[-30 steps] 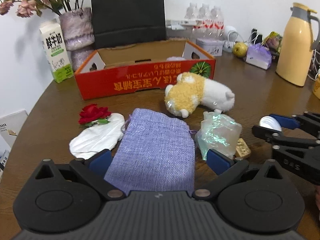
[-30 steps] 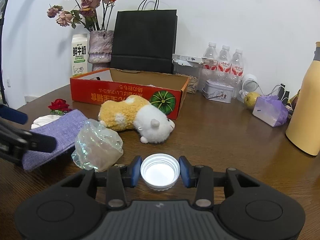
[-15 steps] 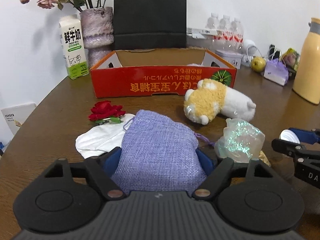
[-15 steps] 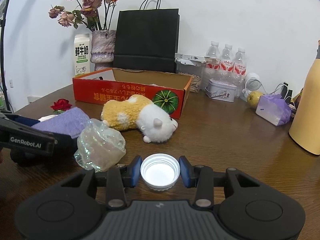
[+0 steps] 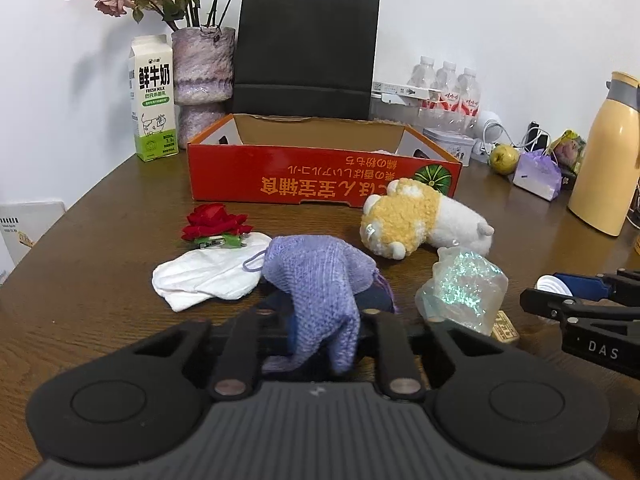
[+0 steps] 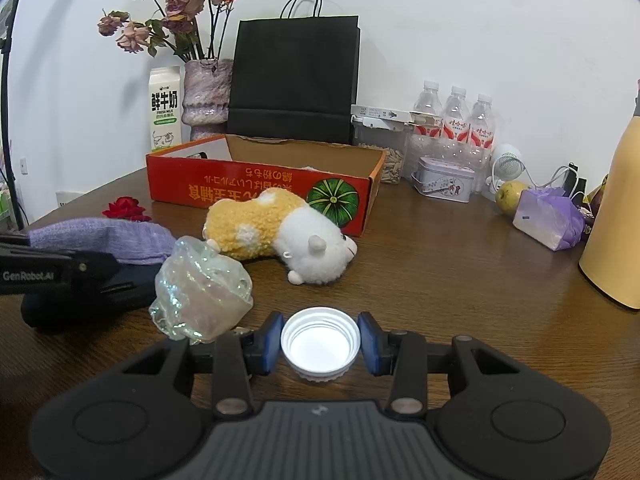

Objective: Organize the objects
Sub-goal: 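Grasp the purple cloth pouch with the left tool while the right tool holds the cap, then carry the pouch and cap toward the cardboard box with both tools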

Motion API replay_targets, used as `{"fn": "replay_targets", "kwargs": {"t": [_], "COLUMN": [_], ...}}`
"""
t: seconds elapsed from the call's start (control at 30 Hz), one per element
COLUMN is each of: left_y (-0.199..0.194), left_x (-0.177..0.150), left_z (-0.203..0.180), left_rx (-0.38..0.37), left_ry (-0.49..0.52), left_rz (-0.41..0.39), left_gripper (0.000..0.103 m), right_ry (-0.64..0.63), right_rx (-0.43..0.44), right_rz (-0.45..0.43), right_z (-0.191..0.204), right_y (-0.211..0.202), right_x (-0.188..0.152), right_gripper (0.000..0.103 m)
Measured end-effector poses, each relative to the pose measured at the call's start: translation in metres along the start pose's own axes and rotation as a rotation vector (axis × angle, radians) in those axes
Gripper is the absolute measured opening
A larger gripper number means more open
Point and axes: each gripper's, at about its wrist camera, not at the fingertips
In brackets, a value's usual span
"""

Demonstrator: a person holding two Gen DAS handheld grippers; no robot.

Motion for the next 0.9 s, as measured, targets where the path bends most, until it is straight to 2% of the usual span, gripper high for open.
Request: {"fn": "replay_targets", "kwargs": {"t": [0.1, 0.43, 0.9], "left_y": [-0.002, -0.017, -0.046], "left_x": [-0.002, -0.011, -0.008], "left_z": [0.000, -0.008, -0.016], "left_rx": [0.000, 0.068, 0.087], "left_ry": [0.000, 0.024, 0.025], "left_rz": [-0.006, -0.036, -0.090], "left_gripper": [0.008, 0.007, 0.007], "right_ry": [0.003, 0.015, 0.005], "right_rx": [0.001, 0.007, 0.049], "right_rz": [0.001, -0.024, -0.105], "right_z": [0.000, 0.000, 0.009], "right_y": [0.000, -0.003, -0.022], "right_x": [0.000, 0.000, 0.002], "right_gripper": [0.039, 0.039, 0.039]}}
Point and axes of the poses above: each gripper's, at about its wrist camera, not at the fingertips, and y roughly the way its jaws point, z to its left, x to its top, and after that the axes turned 11 degrees about -x, right-handed
